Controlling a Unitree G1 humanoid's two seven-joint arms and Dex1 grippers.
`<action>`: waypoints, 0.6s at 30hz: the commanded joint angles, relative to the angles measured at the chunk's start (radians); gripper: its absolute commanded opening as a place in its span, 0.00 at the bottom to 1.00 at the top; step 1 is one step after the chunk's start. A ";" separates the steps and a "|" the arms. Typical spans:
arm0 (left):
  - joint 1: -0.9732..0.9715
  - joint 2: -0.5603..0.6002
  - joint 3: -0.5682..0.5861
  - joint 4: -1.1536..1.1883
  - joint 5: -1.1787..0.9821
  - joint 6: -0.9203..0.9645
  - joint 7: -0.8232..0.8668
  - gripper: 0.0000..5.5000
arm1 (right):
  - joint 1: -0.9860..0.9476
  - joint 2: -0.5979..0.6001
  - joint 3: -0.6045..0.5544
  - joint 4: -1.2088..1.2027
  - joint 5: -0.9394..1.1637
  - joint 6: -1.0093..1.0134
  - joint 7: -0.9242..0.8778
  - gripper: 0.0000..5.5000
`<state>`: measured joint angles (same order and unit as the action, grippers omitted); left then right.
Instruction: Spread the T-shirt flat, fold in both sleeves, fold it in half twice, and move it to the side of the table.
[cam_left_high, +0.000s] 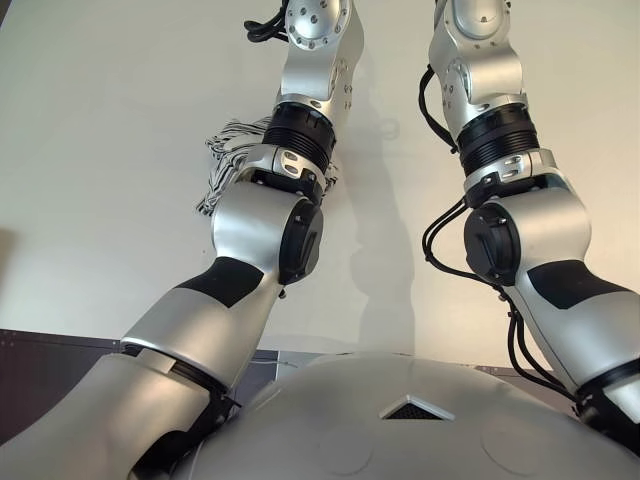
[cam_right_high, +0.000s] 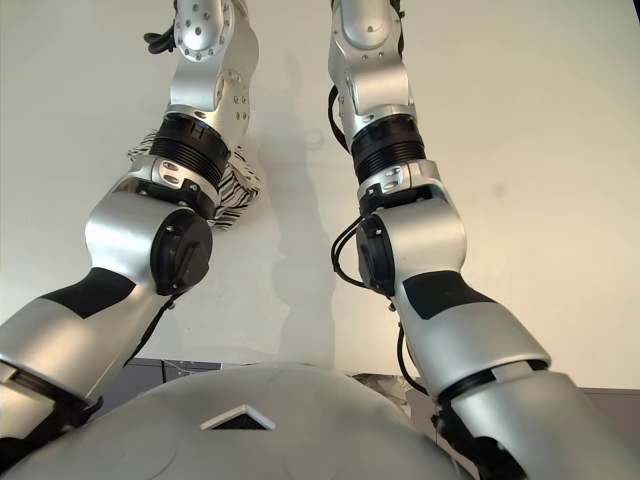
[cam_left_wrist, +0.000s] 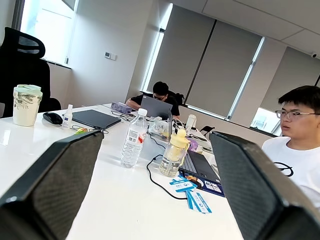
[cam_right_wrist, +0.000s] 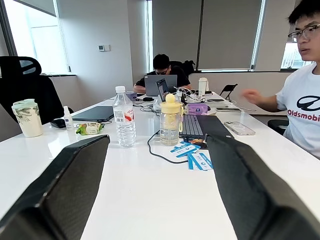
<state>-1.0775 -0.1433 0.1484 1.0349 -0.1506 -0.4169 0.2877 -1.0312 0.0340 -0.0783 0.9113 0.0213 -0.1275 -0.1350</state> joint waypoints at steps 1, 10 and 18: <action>0.026 -0.050 -0.004 -0.072 0.013 0.014 0.036 0.71 | -0.030 0.048 0.009 0.008 0.010 0.014 0.020 0.65; 0.163 -0.015 -0.016 -0.268 0.044 0.065 0.046 0.71 | -0.011 0.130 0.039 -0.001 -0.005 -0.006 0.013 0.65; 0.217 -0.006 -0.032 -0.360 0.049 0.128 0.021 0.71 | -0.013 0.145 0.039 0.025 0.007 -0.027 0.000 0.65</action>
<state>-0.8838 -0.1254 0.1187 0.6709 -0.1038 -0.3070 0.3120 -1.0426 0.1394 -0.0360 0.9216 0.0239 -0.1485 -0.1312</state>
